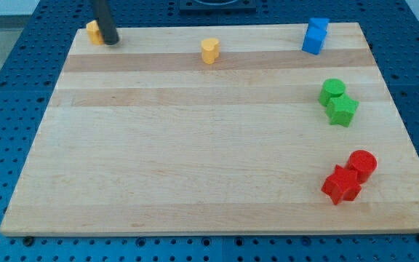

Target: Slide the yellow heart towards the bottom center

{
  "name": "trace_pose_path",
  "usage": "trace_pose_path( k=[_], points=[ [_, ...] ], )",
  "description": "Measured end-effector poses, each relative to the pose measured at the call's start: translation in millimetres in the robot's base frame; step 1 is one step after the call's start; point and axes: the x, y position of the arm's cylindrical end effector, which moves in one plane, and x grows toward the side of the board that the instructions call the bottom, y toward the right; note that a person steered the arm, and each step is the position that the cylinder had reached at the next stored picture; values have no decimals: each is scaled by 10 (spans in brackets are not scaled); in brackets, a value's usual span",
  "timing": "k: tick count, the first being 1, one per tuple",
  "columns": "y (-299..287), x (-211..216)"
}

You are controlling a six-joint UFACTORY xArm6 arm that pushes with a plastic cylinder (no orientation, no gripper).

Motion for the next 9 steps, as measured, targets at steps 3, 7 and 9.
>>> trace_pose_path(
  k=[3,7,9],
  points=[
    [1565,191],
    [2073,369],
    [2114,896]
  ],
)
